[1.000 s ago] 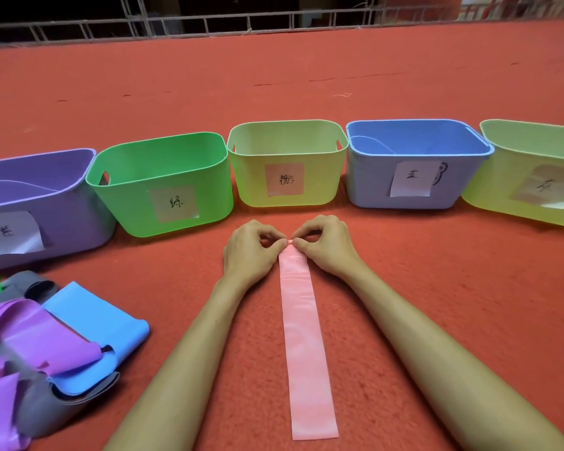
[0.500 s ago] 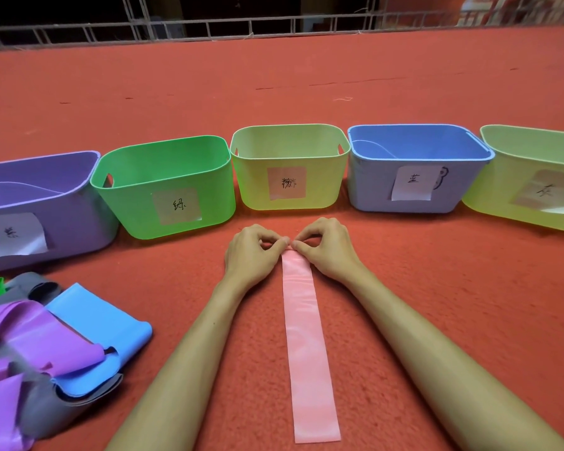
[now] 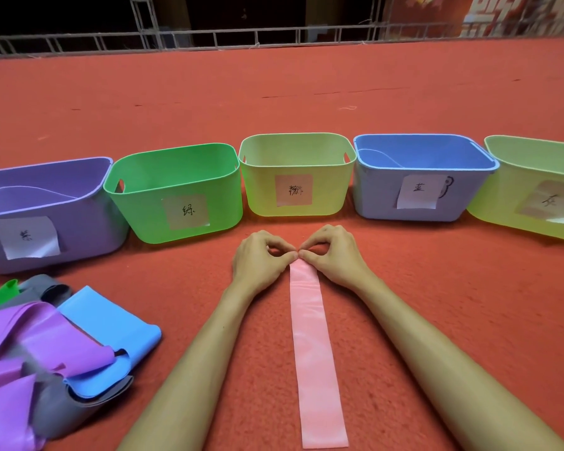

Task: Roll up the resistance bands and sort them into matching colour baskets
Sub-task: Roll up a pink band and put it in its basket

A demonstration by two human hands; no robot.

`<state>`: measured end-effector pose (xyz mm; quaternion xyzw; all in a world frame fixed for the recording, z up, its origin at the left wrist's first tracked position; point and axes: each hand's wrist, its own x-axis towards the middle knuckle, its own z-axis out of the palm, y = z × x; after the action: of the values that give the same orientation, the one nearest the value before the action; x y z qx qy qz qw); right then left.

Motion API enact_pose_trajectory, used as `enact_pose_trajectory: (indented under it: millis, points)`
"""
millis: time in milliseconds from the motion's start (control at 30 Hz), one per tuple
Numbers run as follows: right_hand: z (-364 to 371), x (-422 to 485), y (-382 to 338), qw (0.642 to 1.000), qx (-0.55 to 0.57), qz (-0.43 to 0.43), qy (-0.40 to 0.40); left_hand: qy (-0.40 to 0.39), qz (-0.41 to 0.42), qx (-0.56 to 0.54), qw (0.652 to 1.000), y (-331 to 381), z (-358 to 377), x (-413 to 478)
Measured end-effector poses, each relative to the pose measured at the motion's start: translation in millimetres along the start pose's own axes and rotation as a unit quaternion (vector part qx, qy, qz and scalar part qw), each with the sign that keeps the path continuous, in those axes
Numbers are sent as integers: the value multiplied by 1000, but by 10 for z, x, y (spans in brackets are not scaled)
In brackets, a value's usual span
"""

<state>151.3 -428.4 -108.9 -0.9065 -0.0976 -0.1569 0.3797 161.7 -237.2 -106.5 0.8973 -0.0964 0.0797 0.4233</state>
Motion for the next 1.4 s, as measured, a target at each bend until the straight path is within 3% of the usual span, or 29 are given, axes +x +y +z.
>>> enact_pose_trajectory:
  millis: [800, 1400]
  points:
    - [-27, 21, 55, 999, 18, -3, -49, -19, 10, -3, 1000, -55, -14, 22]
    - [-3, -11, 63, 999, -3, -22, -35, -48, 43, -28, 998, -100, -27, 20]
